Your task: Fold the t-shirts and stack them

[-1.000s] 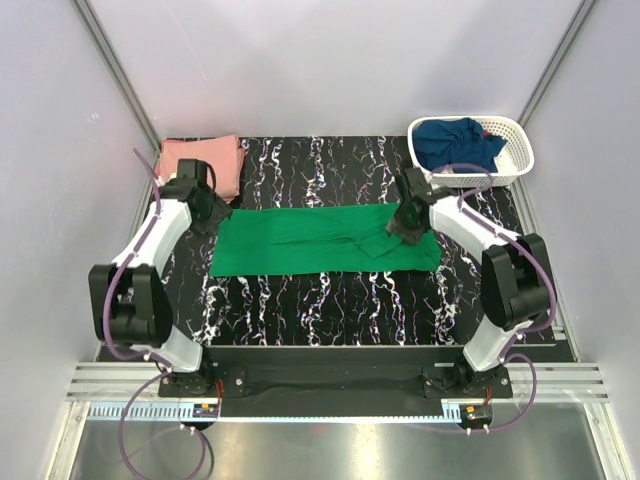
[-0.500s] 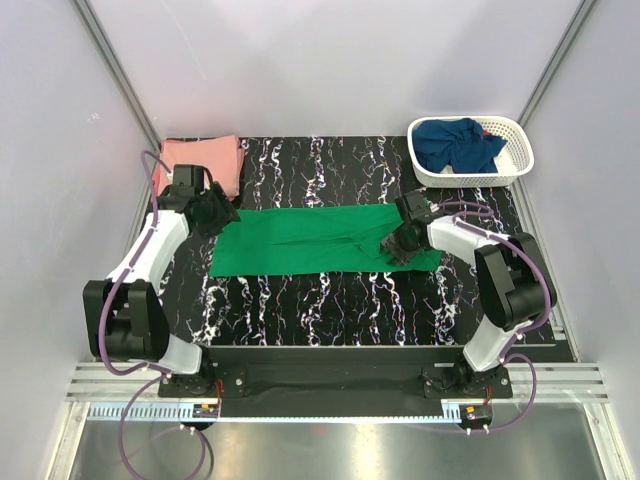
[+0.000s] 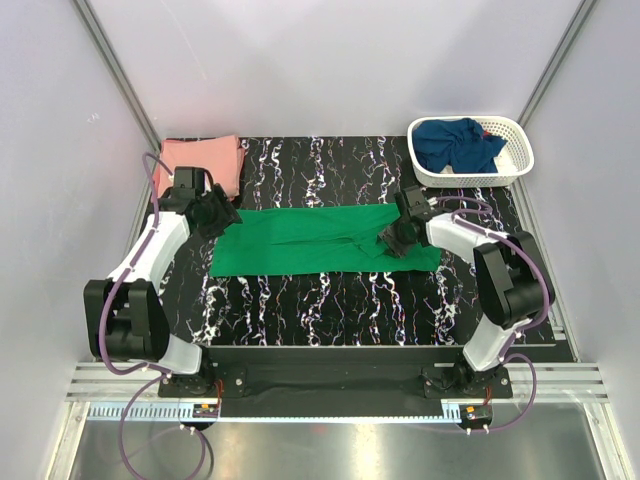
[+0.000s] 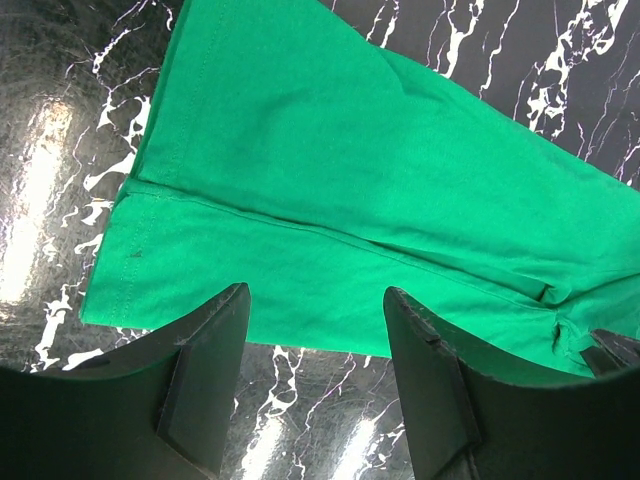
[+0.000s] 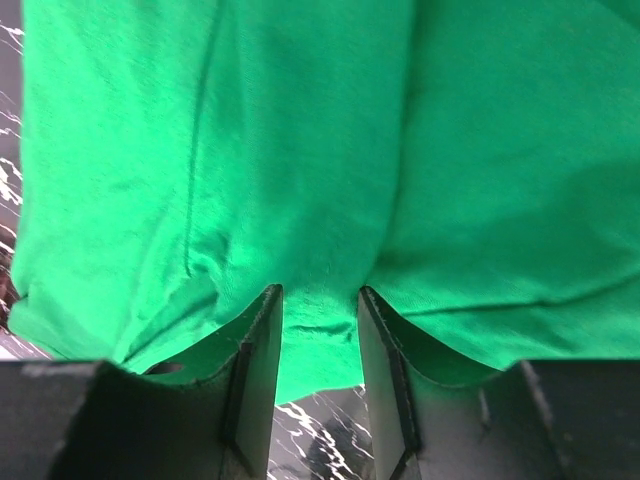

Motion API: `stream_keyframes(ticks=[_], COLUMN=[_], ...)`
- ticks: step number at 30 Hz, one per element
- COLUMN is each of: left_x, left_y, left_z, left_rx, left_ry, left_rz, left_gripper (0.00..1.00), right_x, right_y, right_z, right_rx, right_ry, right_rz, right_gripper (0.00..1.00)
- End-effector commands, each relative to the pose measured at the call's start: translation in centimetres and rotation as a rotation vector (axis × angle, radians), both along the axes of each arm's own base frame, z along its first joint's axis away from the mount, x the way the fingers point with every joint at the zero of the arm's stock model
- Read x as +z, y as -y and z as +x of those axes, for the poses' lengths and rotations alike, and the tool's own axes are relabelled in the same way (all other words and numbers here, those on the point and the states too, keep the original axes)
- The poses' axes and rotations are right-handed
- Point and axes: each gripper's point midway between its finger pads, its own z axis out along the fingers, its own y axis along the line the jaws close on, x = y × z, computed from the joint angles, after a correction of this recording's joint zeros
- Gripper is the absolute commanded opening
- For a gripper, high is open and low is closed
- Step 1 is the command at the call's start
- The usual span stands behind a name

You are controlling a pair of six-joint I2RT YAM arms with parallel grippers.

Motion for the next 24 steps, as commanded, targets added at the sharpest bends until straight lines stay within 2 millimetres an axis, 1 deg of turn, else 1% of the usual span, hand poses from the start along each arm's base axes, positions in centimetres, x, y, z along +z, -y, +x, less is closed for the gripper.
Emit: stream_keyframes(ticks=[1,9,13,14,16,17,18,19,20,21,22,23,24], left_x=[1.1,1.2,1.2,1.2,1.1,1.1,1.1,0.9,0.9,0.9,0.9,0.9,0.9], left_y=[0.5,0.3,0.4,0.4,0.4,0.4,0.4,0.4,0.4,0.5,0.5,0.5,0.5], left_z=[0.9,1.1,1.2,1.2,1.1,1.1,1.1,1.0,1.0,1.0,1.0,1.0,1.0], left_rx=[-0.018,0.007,0.007,0.009,0.009,0.01,0.013,0.012,0.013,0.014,0.015,0.015,0.015], left_ry=[0.055,0.055,0.052,0.051,0.049,0.048,0.047,0.044,0.044,0.043,0.042,0.045,0.042], left_rz=[-0.029,-0.025,-0.035,-0.036,-0.036,-0.035,-0.033,-0.036,-0.037,-0.042,-0.043,-0.043,-0.043], left_gripper=[0.61,0.62,0.61,0.61,0.61,0.61,0.61,0.61,0.61,0.62,0.61,0.61,0.61], right_x=[1.2,2.1,2.8,2.7,3.2,2.9,3.0,4.1,3.8,4.1,5.3,5.4,6.0], right_y=[-0.7,-0.7,-1.5,-1.7,-2.3,-2.4,-2.6,-3.1,-3.2,-3.4,-4.1,-4.2,-4.6], right_z=[2.0,3.1,4.2,4.4,5.3,5.7,6.2,7.4,8.0,8.5,9.3,9.5,9.8], right_rx=[-0.014,-0.012,0.004,0.006,0.012,0.016,0.024,0.036,0.049,0.082,0.109,0.133,0.157], right_ry=[0.061,0.11,0.139,0.138,0.166,0.167,0.179,0.212,0.21,0.225,0.249,0.257,0.278], right_rz=[0.01,0.006,0.033,0.04,0.061,0.059,0.056,0.061,0.048,0.03,0.051,0.042,0.049], right_gripper=[0.41,0.39,0.36,0.36,0.34,0.34,0.34,0.33,0.33,0.33,0.32,0.32,0.32])
